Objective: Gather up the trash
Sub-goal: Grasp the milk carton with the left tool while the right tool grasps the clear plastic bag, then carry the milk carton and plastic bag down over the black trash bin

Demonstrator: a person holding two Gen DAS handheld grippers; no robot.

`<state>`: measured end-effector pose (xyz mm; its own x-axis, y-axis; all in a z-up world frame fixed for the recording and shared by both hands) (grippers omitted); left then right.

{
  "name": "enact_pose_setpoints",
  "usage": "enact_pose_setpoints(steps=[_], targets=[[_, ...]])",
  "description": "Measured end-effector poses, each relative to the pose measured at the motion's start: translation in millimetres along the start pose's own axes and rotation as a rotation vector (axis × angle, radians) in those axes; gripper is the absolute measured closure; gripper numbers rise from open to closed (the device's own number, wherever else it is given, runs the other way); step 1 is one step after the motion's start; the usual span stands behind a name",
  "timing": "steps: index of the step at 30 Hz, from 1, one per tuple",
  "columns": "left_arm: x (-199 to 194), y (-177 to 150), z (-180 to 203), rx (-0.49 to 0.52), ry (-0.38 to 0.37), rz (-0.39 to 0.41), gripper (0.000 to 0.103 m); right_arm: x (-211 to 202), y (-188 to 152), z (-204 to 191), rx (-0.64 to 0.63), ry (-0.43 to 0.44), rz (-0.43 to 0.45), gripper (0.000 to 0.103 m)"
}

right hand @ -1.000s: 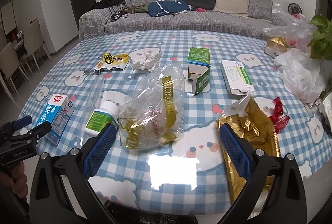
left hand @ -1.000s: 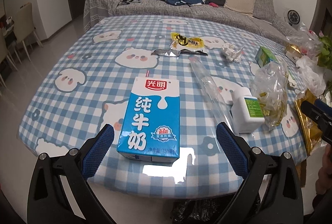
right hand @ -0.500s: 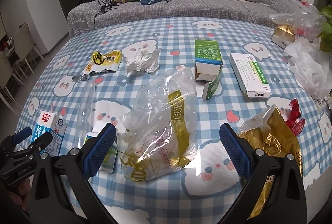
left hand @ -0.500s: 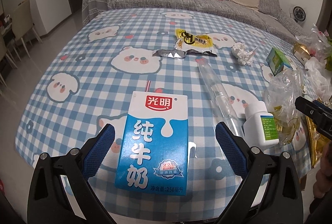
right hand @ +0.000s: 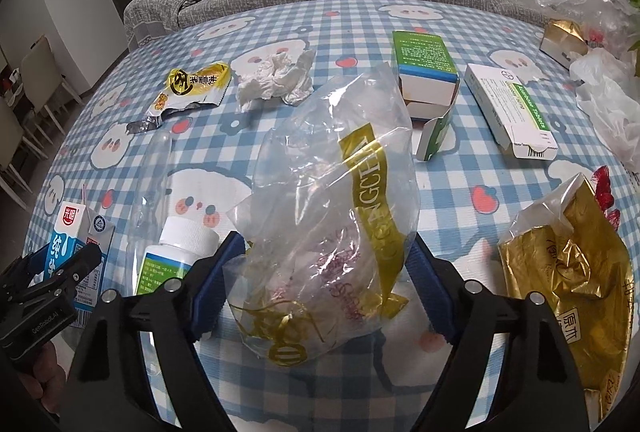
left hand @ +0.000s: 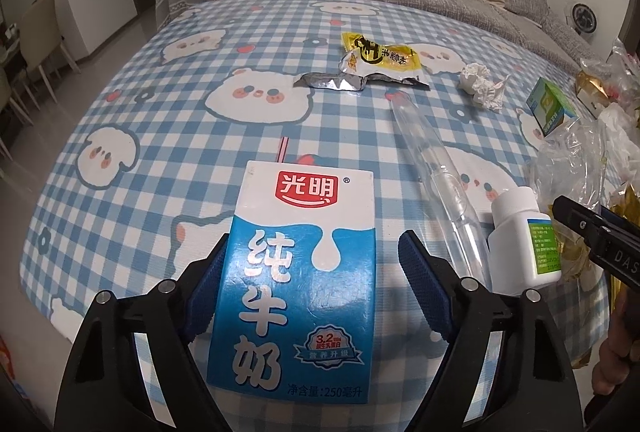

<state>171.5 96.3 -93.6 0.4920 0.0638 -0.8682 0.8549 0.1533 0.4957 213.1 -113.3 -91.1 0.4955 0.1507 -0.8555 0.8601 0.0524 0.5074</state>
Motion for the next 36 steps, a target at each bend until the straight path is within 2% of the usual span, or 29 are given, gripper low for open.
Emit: enact_pose_setpoints(steps=[5, 13, 16, 26, 36], targets=[[7, -1, 3, 0.010, 0.007, -0.021, 0.042, -1, -1, 0, 0.001, 0.001, 0.005, 0.038], [6, -3, 7, 0.011, -0.017, -0.020, 0.042, -3, -3, 3, -0.006, -0.003, 0.016, 0.056], [1, -4, 10, 0.028, -0.016, -0.005, 0.042, -6, -4, 4, -0.007, 0.000, 0.020, 0.058], [-29, -9, 13, 0.034, -0.033, 0.047, 0.042, -28, -9, 2, -0.010, -0.004, 0.055, 0.060], [-67, -23, 24, 0.026, -0.057, 0.088, 0.042, -74, -22, 2, -0.013, -0.007, 0.124, 0.060]])
Point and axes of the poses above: each gripper's, at about its wrist camera, not at the fingertips, and x roughly the way its jaws point, z to its right, y to its top, the point moved 4 cm from there along x, roughly the way its jaws point, and after that the axes turned 3 degrees about -z, right-handed, at the moved point
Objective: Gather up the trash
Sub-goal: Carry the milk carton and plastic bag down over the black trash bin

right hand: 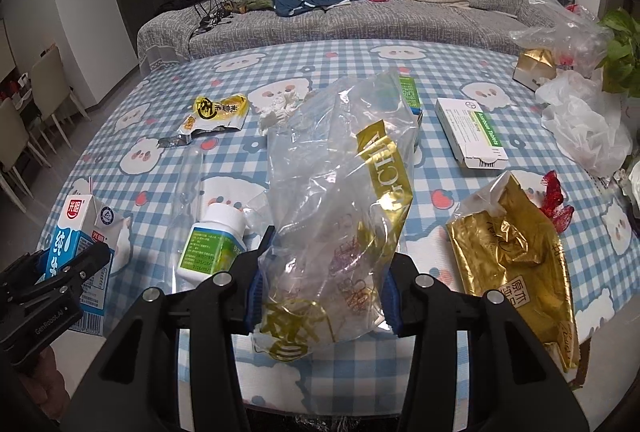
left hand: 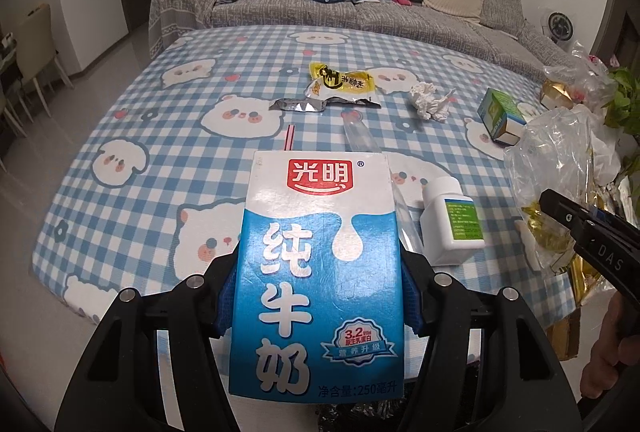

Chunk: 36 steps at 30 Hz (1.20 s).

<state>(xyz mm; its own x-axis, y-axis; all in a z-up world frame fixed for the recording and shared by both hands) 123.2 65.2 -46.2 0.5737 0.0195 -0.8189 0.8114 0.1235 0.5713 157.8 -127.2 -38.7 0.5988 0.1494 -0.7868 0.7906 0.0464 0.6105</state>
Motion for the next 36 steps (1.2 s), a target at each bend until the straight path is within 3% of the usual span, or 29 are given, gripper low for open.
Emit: enact_pose_setpoints(steps=[15, 36], targets=[[-49, -30, 15, 0.019, -0.016, 0.043, 0.042, -71, -22, 0, -0.022, 0.005, 0.087, 0.060], [-60, -101, 18, 0.029, -0.046, 0.040, 0.042, -95, -94, 11, -0.029, 0.029, 0.071, 0.060]])
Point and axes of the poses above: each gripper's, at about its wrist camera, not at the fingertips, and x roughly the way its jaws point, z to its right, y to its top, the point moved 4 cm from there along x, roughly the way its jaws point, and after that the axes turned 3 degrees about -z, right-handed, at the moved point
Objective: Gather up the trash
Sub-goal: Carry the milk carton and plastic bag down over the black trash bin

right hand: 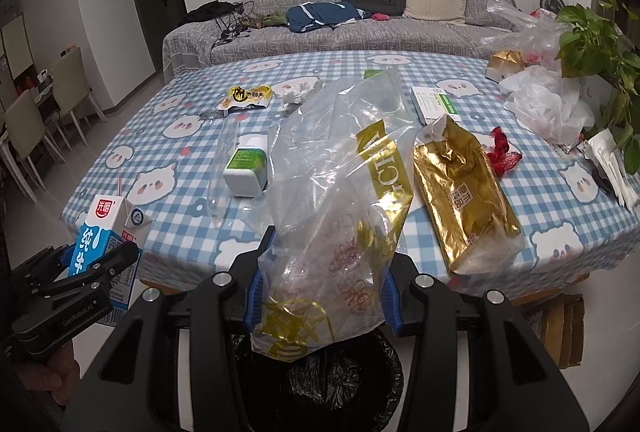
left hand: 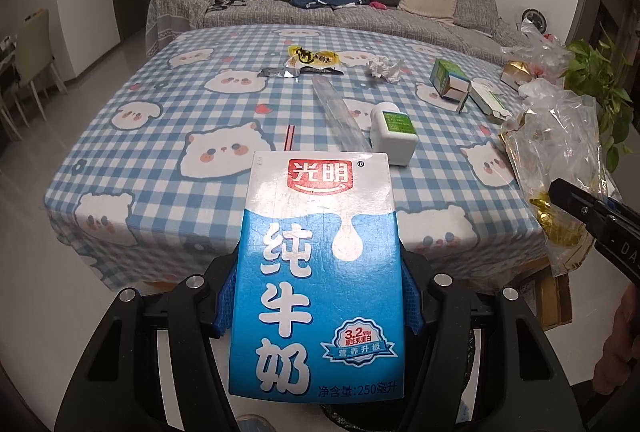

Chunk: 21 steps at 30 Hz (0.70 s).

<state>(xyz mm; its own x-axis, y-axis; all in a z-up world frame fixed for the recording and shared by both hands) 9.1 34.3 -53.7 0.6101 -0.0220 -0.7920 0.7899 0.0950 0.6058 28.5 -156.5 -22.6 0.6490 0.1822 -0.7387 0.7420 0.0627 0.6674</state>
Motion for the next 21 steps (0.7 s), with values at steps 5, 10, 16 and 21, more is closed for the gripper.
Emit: enact_pose_setpoints(steps=[5, 10, 16, 21], targets=[[4, -21, 1, 0.004, -0.006, -0.017, 0.042, -4, -20, -4, -0.025, 0.008, -0.007, 0.060], [11, -47, 1, 0.001, -0.017, -0.049, 0.042, -3, -43, -9, -0.048, 0.009, -0.023, 0.060], [20, -76, -1, -0.011, -0.028, -0.082, 0.042, 4, -67, -13, -0.068, 0.020, -0.052, 0.060], [25, -98, -1, -0.028, -0.031, -0.097, 0.042, 12, -92, -11, -0.073, 0.020, -0.085, 0.060]])
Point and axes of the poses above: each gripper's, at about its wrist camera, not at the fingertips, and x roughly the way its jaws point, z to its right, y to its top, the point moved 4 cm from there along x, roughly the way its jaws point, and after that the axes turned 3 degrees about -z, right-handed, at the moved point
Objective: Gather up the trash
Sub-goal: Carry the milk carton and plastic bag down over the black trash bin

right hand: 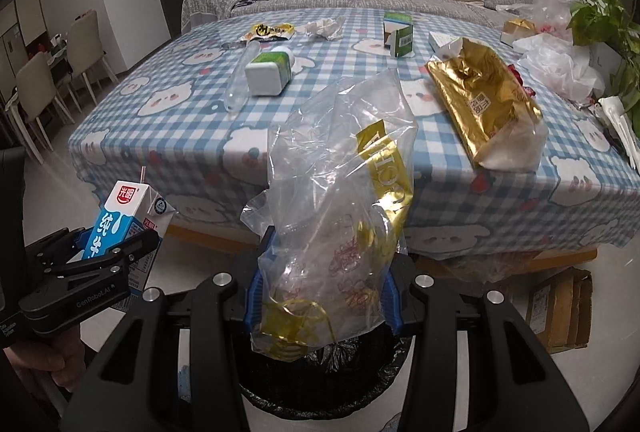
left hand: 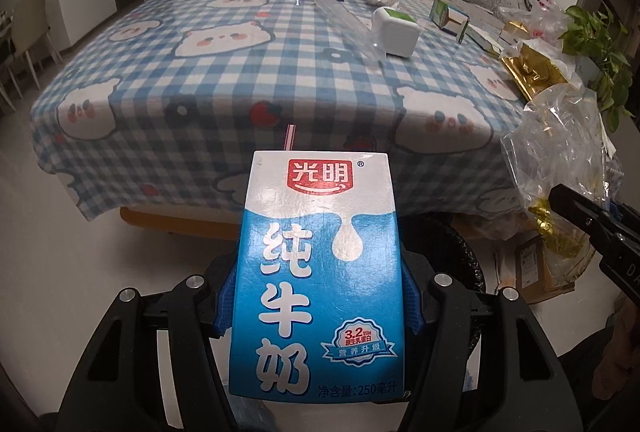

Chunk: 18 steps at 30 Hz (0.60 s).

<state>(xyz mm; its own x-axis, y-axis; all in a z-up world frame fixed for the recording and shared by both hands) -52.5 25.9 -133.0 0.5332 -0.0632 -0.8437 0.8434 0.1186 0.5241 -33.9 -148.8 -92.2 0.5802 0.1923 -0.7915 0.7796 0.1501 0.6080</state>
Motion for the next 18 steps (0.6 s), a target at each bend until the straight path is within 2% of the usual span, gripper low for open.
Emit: enact_pose_setpoints(steps=[8, 18], targets=[[17, -24, 4, 0.008, 0.001, -0.031, 0.042, 22, -36, -6, -0.002, 0.015, -0.052, 0.060], [45, -43, 2, 0.016, 0.010, -0.056, 0.042, 49, -65, -8, -0.010, 0.010, -0.097, 0.060]])
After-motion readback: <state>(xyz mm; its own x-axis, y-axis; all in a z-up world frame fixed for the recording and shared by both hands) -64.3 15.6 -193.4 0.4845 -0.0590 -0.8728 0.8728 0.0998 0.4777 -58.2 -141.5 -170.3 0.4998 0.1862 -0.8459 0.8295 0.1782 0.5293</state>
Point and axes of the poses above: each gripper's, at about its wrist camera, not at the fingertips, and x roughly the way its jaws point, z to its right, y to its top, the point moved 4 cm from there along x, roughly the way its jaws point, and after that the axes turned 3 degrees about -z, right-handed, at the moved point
